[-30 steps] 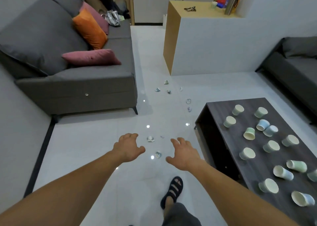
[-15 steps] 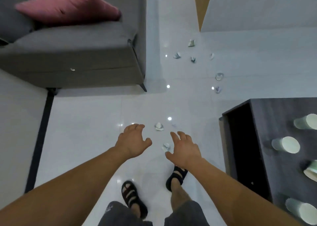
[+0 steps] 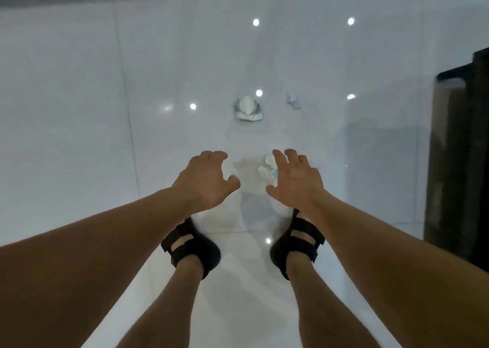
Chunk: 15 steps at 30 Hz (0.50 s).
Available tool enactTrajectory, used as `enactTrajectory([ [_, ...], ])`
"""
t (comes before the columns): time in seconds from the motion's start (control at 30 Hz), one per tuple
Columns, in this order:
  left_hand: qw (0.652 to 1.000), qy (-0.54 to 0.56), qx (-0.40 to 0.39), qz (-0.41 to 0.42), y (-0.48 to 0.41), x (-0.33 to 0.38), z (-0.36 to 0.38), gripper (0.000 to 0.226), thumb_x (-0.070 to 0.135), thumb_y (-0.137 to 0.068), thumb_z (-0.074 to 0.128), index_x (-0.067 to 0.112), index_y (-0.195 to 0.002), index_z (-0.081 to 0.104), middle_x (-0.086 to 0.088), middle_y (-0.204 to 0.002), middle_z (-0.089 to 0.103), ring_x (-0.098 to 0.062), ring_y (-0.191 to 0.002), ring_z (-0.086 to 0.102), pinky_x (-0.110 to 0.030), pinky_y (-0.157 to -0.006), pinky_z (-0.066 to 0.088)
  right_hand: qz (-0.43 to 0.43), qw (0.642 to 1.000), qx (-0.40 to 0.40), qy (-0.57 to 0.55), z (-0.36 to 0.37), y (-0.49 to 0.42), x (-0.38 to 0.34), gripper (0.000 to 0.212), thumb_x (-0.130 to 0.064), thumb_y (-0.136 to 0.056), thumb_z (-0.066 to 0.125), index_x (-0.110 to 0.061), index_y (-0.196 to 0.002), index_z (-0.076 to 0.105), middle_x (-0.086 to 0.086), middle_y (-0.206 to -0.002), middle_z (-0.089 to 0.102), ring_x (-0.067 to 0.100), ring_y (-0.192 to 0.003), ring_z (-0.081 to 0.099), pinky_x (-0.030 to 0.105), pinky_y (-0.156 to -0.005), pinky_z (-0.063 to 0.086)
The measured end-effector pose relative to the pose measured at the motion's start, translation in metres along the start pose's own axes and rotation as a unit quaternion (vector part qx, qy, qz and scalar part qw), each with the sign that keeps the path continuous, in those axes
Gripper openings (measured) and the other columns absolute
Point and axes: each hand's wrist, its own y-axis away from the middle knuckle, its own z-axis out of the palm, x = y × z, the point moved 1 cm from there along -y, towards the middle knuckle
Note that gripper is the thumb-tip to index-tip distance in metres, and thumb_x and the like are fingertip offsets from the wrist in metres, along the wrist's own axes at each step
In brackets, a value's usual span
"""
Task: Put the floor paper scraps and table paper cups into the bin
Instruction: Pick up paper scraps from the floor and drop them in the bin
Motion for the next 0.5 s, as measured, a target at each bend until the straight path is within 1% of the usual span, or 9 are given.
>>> enactTrajectory([
  [0.07, 1.000, 0.002, -0.004, -0.002, -0.029, -0.022, 0.027, 0.066, 0.046, -0.089, 0.053, 0.022, -0.146, 0.031, -0.001, -0.151, 0.033, -0.022, -0.136, 0.033, -0.037, -0.105, 0.033, 0.004, 1.000, 0.012, 0.016, 0.033, -0.030, 0.005, 0.088, -0.054, -0.085, 0.062, -0.021, -0.151, 0.013, 0.007, -0.149, 0.026, 0.030, -0.126, 0.038, 0.044, -0.090, 0.046],
  [0.13, 1.000, 0.015, -0.007, -0.004, -0.051, -0.039, 0.046, 0.066, 0.046, -0.088, 0.054, 0.022, -0.145, 0.033, -0.002, -0.150, 0.035, -0.023, -0.134, 0.037, -0.037, -0.103, 0.035, 0.012, 1.000, 0.017, 0.016, 0.060, -0.053, 0.005, 0.089, -0.052, -0.084, 0.065, -0.021, -0.150, 0.014, 0.008, -0.148, 0.027, 0.031, -0.125, 0.040, 0.044, -0.087, 0.047],
  [0.2, 1.000, 0.030, -0.008, -0.002, -0.066, -0.051, 0.061, 0.066, 0.047, -0.088, 0.054, 0.022, -0.145, 0.033, -0.002, -0.148, 0.036, -0.023, -0.132, 0.040, -0.036, -0.102, 0.035, 0.015, 0.999, 0.034, 0.019, 0.080, -0.069, 0.002, 0.082, -0.041, -0.084, 0.067, -0.018, -0.146, 0.019, 0.011, -0.143, 0.029, 0.031, -0.117, 0.043, 0.040, -0.079, 0.047],
  [0.3, 0.998, 0.068, -0.018, -0.004, -0.080, -0.058, 0.073, 0.065, 0.048, -0.088, 0.053, 0.023, -0.145, 0.033, 0.000, -0.147, 0.039, -0.022, -0.128, 0.044, -0.033, -0.099, 0.036, 0.010, 0.998, 0.058, 0.008, 0.096, -0.080, -0.001, 0.066, -0.020, -0.085, 0.064, -0.013, -0.140, 0.029, 0.014, -0.135, 0.032, 0.030, -0.107, 0.047, 0.034, -0.068, 0.045],
  [0.37, 0.994, 0.104, -0.033, -0.012, -0.084, -0.057, 0.076, 0.064, 0.048, -0.089, 0.053, 0.023, -0.145, 0.033, 0.000, -0.145, 0.042, -0.021, -0.126, 0.046, -0.029, -0.096, 0.036, 0.006, 0.998, 0.049, -0.050, 0.096, -0.083, -0.001, 0.057, -0.018, -0.085, 0.064, -0.012, -0.134, 0.037, 0.012, -0.127, 0.036, 0.030, -0.100, 0.050, 0.034, -0.069, 0.047],
  [0.43, 0.985, 0.161, -0.046, -0.030, -0.086, -0.053, 0.075, 0.063, 0.048, -0.089, 0.055, 0.023, -0.143, 0.035, 0.000, -0.141, 0.047, -0.019, -0.124, 0.048, -0.025, -0.091, 0.035, -0.011, 0.991, 0.042, -0.128, 0.089, -0.079, -0.007, 0.055, -0.023, -0.082, 0.068, -0.014, -0.130, 0.043, 0.009, -0.124, 0.038, 0.029, -0.095, 0.055, 0.036, -0.076, 0.051],
  [0.5, 0.974, 0.215, -0.057, -0.041, -0.086, -0.046, 0.069, 0.063, 0.046, -0.087, 0.059, 0.023, -0.142, 0.037, 0.000, -0.135, 0.051, -0.016, -0.118, 0.052, -0.023, -0.087, 0.037, -0.065, 0.977, 0.065, -0.195, 0.075, -0.070, -0.022, 0.058, -0.023, -0.080, 0.072, -0.014, -0.131, 0.047, 0.007, -0.124, 0.041, 0.027, -0.093, 0.058, 0.035, -0.078, 0.051],
])
